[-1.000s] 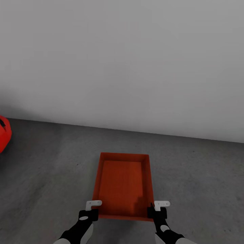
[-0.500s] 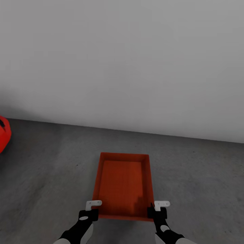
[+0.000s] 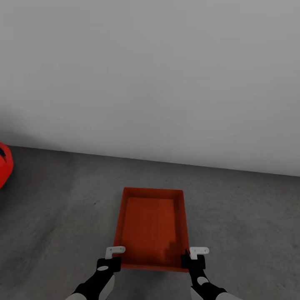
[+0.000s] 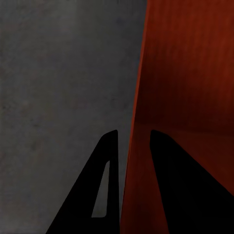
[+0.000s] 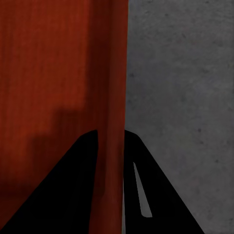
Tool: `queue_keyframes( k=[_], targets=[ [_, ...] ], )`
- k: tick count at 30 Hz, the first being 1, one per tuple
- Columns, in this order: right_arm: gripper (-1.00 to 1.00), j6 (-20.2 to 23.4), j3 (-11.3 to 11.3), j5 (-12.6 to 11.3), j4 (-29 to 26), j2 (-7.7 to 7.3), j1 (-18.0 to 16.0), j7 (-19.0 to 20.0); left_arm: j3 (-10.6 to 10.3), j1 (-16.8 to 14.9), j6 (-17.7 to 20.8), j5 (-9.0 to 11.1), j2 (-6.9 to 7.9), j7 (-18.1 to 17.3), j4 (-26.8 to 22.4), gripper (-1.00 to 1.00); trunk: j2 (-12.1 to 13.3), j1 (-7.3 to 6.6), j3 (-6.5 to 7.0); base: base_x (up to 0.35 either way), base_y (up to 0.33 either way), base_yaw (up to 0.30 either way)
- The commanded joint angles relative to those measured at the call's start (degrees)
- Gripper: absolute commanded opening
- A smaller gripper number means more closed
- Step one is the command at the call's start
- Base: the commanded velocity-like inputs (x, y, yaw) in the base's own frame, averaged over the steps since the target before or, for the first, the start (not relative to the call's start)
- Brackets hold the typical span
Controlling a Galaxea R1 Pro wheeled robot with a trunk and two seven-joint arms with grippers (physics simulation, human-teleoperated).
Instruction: Move the two storage containers from the living room to the garage. In the garage, place one container on the floor and stack the other container on top of it (either order is fine).
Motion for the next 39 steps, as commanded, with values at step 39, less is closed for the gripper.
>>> queue_keyframes(
  k=[39],
  targets=[
    [-1.00, -2.25, -0.10, 0.91, -0.36, 0.01, -0.06, -0.22, 0.02, 0.02, 0.15, 0.33, -0.02, 0.65, 0.14, -1.00, -0.02, -0.01, -0.04, 0.000, -0.025, 0.000]
  ],
)
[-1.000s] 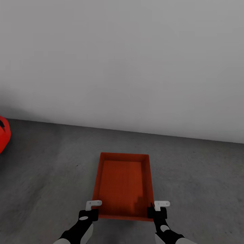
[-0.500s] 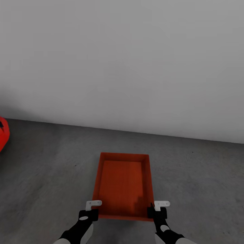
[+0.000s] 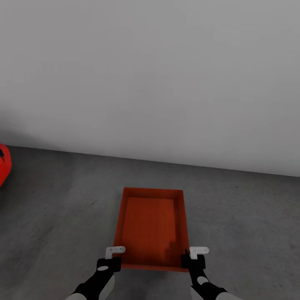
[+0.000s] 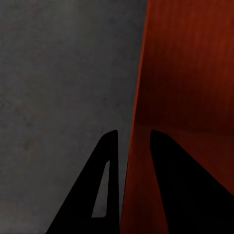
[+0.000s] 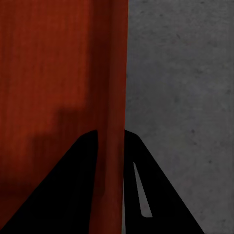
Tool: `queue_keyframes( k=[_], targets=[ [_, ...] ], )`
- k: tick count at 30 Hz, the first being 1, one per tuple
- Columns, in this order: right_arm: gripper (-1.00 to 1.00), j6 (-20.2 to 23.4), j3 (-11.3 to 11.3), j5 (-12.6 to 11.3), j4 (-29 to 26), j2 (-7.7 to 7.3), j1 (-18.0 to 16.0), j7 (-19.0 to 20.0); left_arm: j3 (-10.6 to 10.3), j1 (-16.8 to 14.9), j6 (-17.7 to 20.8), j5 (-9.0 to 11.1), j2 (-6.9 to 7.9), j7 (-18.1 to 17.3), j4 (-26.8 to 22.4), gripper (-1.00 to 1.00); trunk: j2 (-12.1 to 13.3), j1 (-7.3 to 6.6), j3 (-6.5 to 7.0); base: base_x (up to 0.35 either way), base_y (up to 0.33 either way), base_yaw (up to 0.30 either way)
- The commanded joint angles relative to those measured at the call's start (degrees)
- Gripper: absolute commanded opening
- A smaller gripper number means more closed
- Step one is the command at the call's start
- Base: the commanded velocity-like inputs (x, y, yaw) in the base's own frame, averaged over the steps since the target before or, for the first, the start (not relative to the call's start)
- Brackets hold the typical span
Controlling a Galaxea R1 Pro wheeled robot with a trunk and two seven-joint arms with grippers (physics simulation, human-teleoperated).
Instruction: Move the two storage containers from the living room to the garage. In the garage, place one container on the floor and stack the other container on top of it (either order is fine).
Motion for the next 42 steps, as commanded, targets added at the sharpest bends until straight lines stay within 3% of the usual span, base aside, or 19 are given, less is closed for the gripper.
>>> queue_keyframes(
  k=[1, 42],
  targets=[
    [-1.00, -2.55, -0.11, 0.81, -0.11, 0.04, -0.07, -0.23, 0.06, 0.03, 0.15, 0.21, -0.01, 0.59, 0.14, -1.00, -0.02, -0.01, -0.04, 0.000, 0.000, 0.000],
    [-1.00, -2.60, -0.11, 0.81, -0.12, 0.05, -0.07, -0.22, 0.06, 0.04, 0.15, 0.13, -0.01, 0.57, 0.14, -1.00, -0.02, -0.01, -0.04, -0.009, -0.004, 0.000]
  ],
)
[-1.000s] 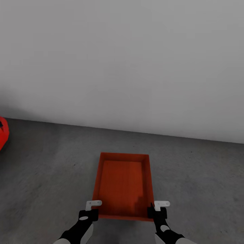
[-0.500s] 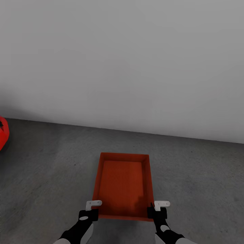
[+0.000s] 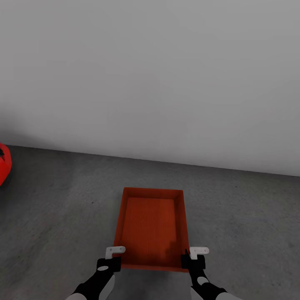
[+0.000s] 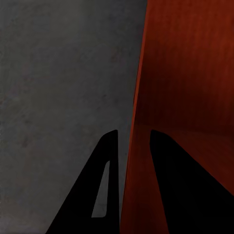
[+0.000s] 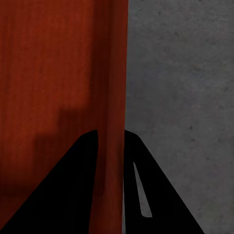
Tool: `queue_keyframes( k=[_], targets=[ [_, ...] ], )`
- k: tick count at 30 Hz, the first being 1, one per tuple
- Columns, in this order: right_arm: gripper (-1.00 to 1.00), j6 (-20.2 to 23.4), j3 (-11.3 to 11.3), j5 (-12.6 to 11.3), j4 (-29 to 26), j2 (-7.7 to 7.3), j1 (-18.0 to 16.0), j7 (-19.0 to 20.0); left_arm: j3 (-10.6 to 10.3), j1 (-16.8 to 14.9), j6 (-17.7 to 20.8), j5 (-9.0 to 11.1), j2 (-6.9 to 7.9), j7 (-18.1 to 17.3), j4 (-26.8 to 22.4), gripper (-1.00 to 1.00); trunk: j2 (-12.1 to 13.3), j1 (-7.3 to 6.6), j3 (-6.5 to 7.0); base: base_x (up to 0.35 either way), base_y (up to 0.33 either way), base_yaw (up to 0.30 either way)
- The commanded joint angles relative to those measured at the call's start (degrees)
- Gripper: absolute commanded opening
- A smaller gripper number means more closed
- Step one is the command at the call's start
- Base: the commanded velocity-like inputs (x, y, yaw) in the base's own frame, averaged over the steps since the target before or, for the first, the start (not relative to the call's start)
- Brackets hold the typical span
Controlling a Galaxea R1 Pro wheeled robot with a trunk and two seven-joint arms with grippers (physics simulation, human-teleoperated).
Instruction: Move the two storage containers from the living room to the garage. In the garage, place one container on the floor and stack the other container on top of it (either order is fine).
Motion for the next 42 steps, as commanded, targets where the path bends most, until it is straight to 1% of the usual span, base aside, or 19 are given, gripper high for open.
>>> queue_keyframes(
  k=[1, 9, 26, 31, 42],
  targets=[
    [-1.00, -2.30, -0.11, 0.93, -0.38, 0.03, -0.06, -0.22, 0.07, 0.03, 0.15, 0.21, -0.02, 0.58, 0.14, -1.00, -0.02, -0.01, -0.04, 0.000, 0.000, 0.000],
    [-1.00, -2.29, -0.11, 0.93, -0.36, 0.03, -0.06, -0.23, 0.07, 0.03, 0.15, 0.22, -0.02, 0.63, 0.14, -1.00, -0.02, -0.01, -0.04, 0.000, 0.065, 0.000],
    [-1.00, -2.29, -0.11, 0.93, -0.37, 0.03, -0.06, -0.21, 0.07, 0.02, 0.15, 0.21, -0.02, 0.57, 0.14, -1.00, -0.02, -0.01, -0.04, 0.000, 0.003, 0.000],
    [-1.00, -2.29, -0.11, 0.93, -0.36, 0.03, -0.06, -0.21, 0.07, 0.04, 0.15, 0.29, -0.02, 0.56, 0.14, -1.00, -2.02, 1.09, -0.94, 0.000, 0.000, 0.000],
    [-1.00, -2.29, -0.11, 0.93, -0.38, 0.03, -0.06, -0.21, 0.05, 0.02, 0.15, 0.28, -0.02, 0.56, 0.14, -1.00, -2.02, 1.09, -0.94, 0.000, 0.000, 0.000]
  ],
)
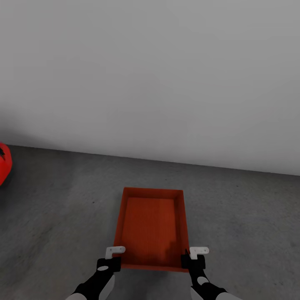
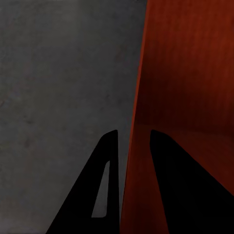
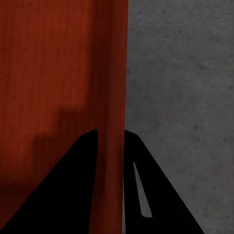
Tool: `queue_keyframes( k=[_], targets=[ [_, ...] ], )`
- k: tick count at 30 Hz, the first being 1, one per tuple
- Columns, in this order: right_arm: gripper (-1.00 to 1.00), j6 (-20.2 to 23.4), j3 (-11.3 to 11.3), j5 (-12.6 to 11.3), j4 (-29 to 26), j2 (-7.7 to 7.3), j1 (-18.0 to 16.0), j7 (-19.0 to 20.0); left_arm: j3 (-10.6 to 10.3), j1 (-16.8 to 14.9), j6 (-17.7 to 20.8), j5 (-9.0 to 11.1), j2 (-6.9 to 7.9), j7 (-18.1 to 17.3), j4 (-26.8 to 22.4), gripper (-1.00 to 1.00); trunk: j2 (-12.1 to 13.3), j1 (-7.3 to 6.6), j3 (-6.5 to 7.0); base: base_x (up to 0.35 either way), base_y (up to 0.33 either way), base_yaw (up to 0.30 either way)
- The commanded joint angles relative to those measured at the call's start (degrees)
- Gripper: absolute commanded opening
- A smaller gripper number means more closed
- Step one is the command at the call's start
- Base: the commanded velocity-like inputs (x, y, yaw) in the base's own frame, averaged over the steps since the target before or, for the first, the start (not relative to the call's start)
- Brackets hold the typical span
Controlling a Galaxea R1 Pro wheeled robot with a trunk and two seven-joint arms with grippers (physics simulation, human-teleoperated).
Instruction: Move the two storage containers from the living room to the garage. In the garage, place one container on the floor and stack the other container on top of it (either order is fine).
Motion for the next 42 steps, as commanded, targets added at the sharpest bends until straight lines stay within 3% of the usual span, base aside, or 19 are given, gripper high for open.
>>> queue_keyframes(
  k=[1, 5, 12, 25, 30, 42],
  targets=[
    [-1.00, -2.32, -0.12, 0.92, -0.30, 0.03, -0.06, -0.20, 0.03, 0.03, 0.15, 0.29, -0.02, 0.58, 0.14, -1.00, -0.02, -0.01, -0.04, 0.000, 0.000, 0.000],
    [-1.00, -2.30, -0.12, 0.92, -0.32, 0.00, -0.06, -0.20, 0.05, 0.05, 0.15, 0.29, -0.02, 0.58, 0.14, -1.00, -0.02, -0.01, -0.04, 0.000, 0.000, 0.000],
    [-1.00, -2.33, -0.12, 0.92, -0.32, 0.03, -0.06, -0.21, 0.05, 0.04, 0.15, 0.30, -0.02, 0.58, 0.14, -1.00, -2.82, 1.53, -1.29, 0.000, 0.000, 0.000],
    [-1.00, -2.36, -0.12, 0.92, -0.33, 0.03, -0.06, -0.22, 0.05, 0.03, 0.15, 0.29, -0.02, 0.58, 0.14, -1.00, -2.82, 1.53, -1.29, 0.000, 0.000, 0.000],
    [-1.00, -2.37, -0.12, 0.92, -0.33, 0.03, -0.06, -0.20, 0.05, 0.05, 0.15, 0.30, -0.02, 0.58, 0.14, -1.00, -4.83, 2.63, -2.19, 0.000, 0.000, 0.000],
    [-1.00, -2.28, -0.12, 0.92, -0.31, -0.04, -0.06, -0.20, 0.05, 0.05, 0.15, 0.28, -0.02, 0.60, 0.14, -1.00, -4.83, 2.63, -2.19, 0.000, 0.000, 0.000]
  ],
)
